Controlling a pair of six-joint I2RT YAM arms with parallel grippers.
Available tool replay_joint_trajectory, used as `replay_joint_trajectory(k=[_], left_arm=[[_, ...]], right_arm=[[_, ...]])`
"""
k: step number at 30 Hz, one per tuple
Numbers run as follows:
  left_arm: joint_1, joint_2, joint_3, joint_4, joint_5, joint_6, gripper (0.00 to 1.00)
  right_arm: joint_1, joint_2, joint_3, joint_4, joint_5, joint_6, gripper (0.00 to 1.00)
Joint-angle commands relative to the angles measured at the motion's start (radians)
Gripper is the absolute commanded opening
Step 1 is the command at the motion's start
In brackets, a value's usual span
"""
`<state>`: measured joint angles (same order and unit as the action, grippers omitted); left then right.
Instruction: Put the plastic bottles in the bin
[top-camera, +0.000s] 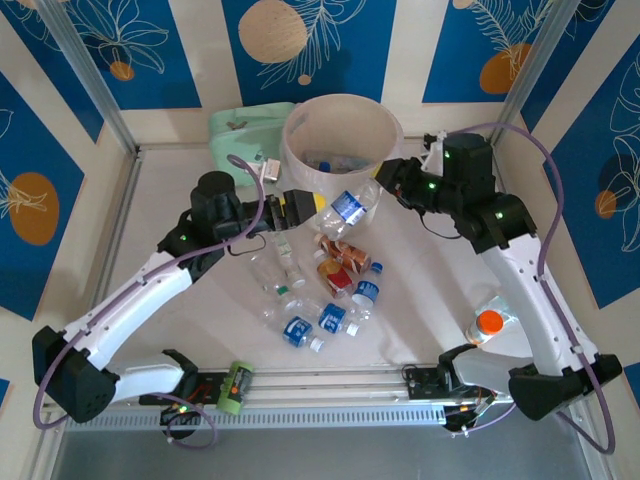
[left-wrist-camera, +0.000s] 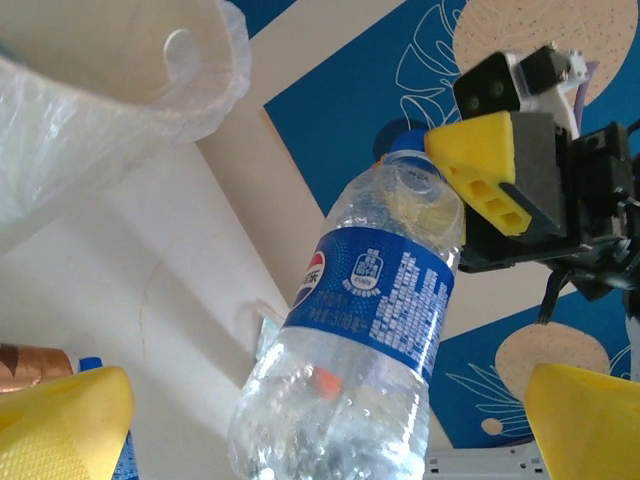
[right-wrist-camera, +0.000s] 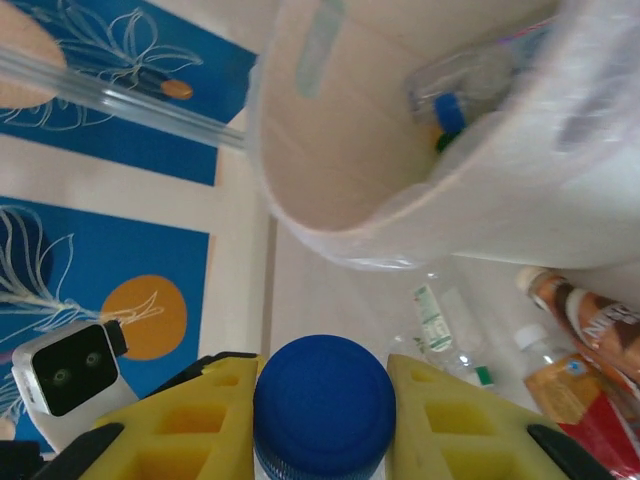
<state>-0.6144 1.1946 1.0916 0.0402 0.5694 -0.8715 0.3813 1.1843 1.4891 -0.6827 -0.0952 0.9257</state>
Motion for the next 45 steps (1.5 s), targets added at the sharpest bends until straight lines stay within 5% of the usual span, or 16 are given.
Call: replay_joint_trajectory(k=[1, 11, 32, 35, 41, 45], left_arm=[[-0.034, 0.004, 0.062, -0.052, 0.018, 0.109, 0.98], [-0.089, 0.031, 0.063, -0.035, 0.073, 0.141, 0.89], [-0.120, 0.037, 0.078, -0.114, 0.001, 0.220, 0.56], [-0.120, 0.037, 0.076, -0.106, -0.006, 0.212, 0.55], [-0.116, 0.033, 0.070, -0.140, -0.132, 0.181, 0.55], [-0.103, 0.023, 0.020, -0.010, -0.135, 0.042, 0.54]], right_arm=[[0.036, 0.018, 0.057, -0.006, -0.026, -0.034, 0.29], [0.053, 0.028, 0.085, -0.008, -0.032, -0.019, 0.29], [0.054, 0.045, 0.099, -0.023, -0.021, 0.000, 0.31], [0.054, 0.049, 0.107, -0.029, -0.020, 0.001, 0.38], [0.055, 0.025, 0.104, -0.043, 0.030, -0.021, 0.78], [0.054, 0.008, 0.094, -0.048, 0.027, -0.040, 0.88]])
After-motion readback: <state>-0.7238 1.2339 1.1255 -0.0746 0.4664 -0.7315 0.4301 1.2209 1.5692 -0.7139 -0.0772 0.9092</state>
